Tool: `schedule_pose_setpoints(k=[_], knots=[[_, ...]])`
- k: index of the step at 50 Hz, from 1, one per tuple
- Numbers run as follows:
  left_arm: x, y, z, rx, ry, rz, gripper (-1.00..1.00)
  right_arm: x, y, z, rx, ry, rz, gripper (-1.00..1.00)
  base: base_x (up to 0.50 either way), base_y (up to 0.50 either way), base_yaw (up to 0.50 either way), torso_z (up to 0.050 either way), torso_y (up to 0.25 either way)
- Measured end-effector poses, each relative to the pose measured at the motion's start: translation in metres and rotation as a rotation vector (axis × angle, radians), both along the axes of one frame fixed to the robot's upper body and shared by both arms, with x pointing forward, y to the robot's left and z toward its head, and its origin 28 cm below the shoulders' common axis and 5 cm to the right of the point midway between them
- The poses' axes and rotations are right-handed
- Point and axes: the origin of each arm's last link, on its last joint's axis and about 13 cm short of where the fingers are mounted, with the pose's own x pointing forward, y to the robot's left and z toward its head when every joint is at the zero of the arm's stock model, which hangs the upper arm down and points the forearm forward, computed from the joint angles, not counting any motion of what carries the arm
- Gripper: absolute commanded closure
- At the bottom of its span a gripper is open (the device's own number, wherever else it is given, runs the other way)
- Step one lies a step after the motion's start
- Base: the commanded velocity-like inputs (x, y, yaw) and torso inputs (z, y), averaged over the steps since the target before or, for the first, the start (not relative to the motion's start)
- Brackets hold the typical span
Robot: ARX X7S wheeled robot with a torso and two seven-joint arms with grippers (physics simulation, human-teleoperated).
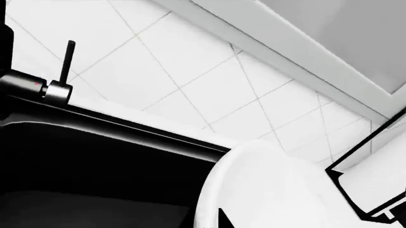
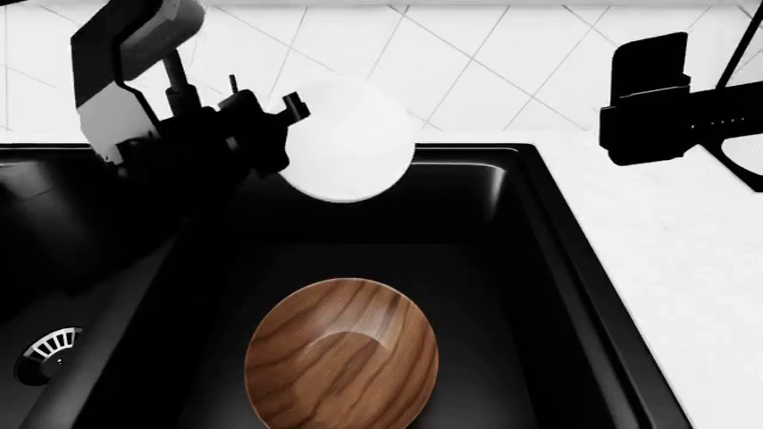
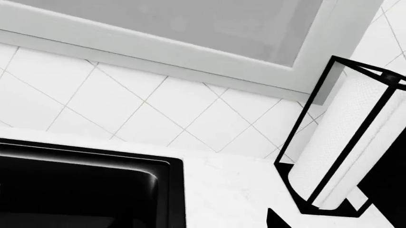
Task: Stack the bowls in the sink.
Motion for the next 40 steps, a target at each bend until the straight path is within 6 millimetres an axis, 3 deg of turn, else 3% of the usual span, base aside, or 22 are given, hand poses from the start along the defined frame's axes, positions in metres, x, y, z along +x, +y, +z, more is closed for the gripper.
schedule_pose_setpoints(k=[18,40], knots=[[0.002,0.007,-0.028,0.007,0.105,0.028,1.00,0.001,-0.003,-0.005,-0.005,0.012,-0.014,-1.00,0.00,0.00,0.00,0.001,0.001],[-0.005,0.006,-0.045,0.134,0.162,-0.053,1.00,0.002,-0.004,-0.008,-0.008,0.020,-0.020,-1.00,0.00,0.00,0.00,0.000,0.000]])
